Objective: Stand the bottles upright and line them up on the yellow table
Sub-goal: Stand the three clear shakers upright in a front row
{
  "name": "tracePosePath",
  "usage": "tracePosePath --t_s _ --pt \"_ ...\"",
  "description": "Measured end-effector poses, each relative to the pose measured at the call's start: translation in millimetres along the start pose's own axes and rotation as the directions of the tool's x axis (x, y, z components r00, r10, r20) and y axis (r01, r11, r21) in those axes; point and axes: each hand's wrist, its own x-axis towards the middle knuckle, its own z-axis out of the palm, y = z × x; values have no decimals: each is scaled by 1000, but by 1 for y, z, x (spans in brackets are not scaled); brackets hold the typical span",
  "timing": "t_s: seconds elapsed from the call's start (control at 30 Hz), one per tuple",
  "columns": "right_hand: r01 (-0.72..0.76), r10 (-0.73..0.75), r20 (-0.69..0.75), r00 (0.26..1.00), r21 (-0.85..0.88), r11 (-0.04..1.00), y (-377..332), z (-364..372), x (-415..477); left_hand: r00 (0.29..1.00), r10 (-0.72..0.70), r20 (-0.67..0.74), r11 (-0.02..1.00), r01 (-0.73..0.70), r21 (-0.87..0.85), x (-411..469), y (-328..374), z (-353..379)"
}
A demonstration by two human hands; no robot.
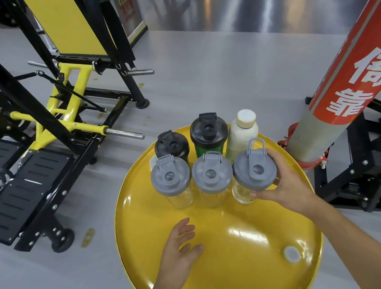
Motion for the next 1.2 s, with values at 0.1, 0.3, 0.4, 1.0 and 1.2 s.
tracePosePath --t_s 0.1,0.3,0.4,1.0,1.2 --pt "1 -1 9 1000 3 1000 0 -1 0 1000 -3 5 1000 3 -2 0 2 1" --pt "3 -3 41 999 -12 1000 2 -5 2 1000 -8 11 1000 7 4 0 6 3" --pt "19 -18 49 999 -27 999 0 -6 1 1000 -9 9 1000 9 1 0 8 4" --pt "91 -92 3 996 -204 975 -26 -16 1 997 48 -65 998 -50 -30 5 18 -22" --pt "79 -83 -7 997 -237 968 -22 -10 2 995 63 -80 997 -66 -35 6 16 -30"
